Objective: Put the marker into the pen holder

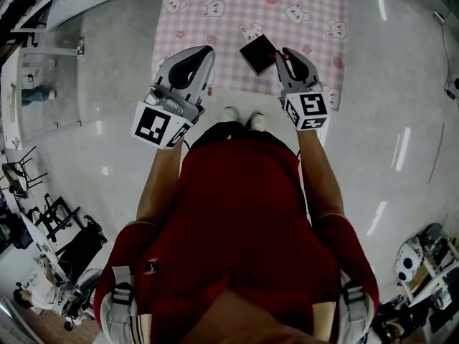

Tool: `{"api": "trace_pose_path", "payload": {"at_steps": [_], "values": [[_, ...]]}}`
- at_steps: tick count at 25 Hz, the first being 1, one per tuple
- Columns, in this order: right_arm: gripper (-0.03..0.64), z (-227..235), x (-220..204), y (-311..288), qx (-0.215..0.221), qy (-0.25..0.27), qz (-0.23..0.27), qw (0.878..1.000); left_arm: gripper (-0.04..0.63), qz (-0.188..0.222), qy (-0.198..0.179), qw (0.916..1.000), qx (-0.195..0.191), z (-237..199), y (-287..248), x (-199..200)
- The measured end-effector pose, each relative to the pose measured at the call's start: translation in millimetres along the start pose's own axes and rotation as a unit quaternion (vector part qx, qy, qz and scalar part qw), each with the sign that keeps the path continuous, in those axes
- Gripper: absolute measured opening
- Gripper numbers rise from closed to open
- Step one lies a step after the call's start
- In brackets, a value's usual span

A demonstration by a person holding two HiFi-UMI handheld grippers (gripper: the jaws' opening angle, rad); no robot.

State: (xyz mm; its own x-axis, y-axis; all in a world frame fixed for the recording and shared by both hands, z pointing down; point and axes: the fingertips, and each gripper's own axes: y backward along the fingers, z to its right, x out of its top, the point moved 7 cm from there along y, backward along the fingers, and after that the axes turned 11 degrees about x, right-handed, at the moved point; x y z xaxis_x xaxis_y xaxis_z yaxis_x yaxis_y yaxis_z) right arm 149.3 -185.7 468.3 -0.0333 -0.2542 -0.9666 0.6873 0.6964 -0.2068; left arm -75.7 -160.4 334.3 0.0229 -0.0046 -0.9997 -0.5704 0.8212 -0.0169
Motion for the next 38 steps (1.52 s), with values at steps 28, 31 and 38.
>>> {"api": "trace_pose_path", "payload": {"at_steps": [28,31,38], "values": [[0.052,4.6,-42.8,-32.2,-0.038,-0.004,-0.057,0.998,0.006,-0.011,0.006,0.9997,-0.023,-26.0,4.5,-10.7],[0.052,6.6,-48.0,-33.8,-0.039,-0.006,-0.062,0.997,0.006,-0.012,0.007,0.9996,-0.023,-27.6,2.9,-13.1],[0.052,8.4,-54.8,-36.5,-0.043,-0.007,-0.070,0.997,0.006,-0.014,0.010,0.9996,-0.023,-30.7,1.9,-15.9]]}}
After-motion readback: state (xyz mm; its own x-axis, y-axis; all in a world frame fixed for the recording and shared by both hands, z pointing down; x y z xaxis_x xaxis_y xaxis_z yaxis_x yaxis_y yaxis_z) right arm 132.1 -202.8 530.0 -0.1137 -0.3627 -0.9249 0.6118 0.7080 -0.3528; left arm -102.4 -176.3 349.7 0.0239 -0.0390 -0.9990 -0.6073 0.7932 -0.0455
